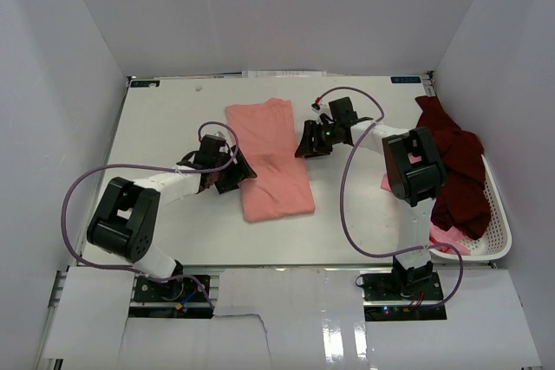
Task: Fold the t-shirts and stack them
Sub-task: Fold the folded rectangular tshirt in 1/3 of the way
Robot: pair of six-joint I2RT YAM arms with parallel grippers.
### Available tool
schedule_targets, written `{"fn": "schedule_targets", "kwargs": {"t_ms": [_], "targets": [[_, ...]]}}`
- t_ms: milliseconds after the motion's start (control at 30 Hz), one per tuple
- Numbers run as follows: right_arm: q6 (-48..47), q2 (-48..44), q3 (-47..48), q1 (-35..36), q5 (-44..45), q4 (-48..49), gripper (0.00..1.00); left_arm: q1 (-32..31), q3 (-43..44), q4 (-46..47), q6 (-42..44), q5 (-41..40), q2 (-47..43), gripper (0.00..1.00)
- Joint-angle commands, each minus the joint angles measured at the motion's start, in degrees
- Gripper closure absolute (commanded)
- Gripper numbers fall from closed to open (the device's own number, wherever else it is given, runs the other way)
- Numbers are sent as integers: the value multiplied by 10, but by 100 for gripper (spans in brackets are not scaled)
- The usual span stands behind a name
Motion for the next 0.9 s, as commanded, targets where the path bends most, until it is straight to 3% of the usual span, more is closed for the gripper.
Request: {"fn": "schedule_targets", "kwargs": {"t_ms": [0, 267, 300, 400, 533, 867], "targets": [[11, 19, 4, 0, -32, 35, 50, 3, 7, 6, 16, -14, 31, 19], [23, 33, -3, 0, -50, 56, 66, 13, 16, 1, 31, -36, 57, 28], [23, 34, -6, -1, -48, 55, 78, 15, 17, 0, 33, -38, 58, 29], [24, 28, -16, -5, -46, 55, 87, 25, 27, -2, 51, -43, 69, 37], [26, 12, -38, -16, -40, 63, 90, 64, 52, -9, 66, -21, 96, 54], [35, -31, -94, -28, -44, 81, 91, 86, 110, -4, 78, 20, 161, 60]]}}
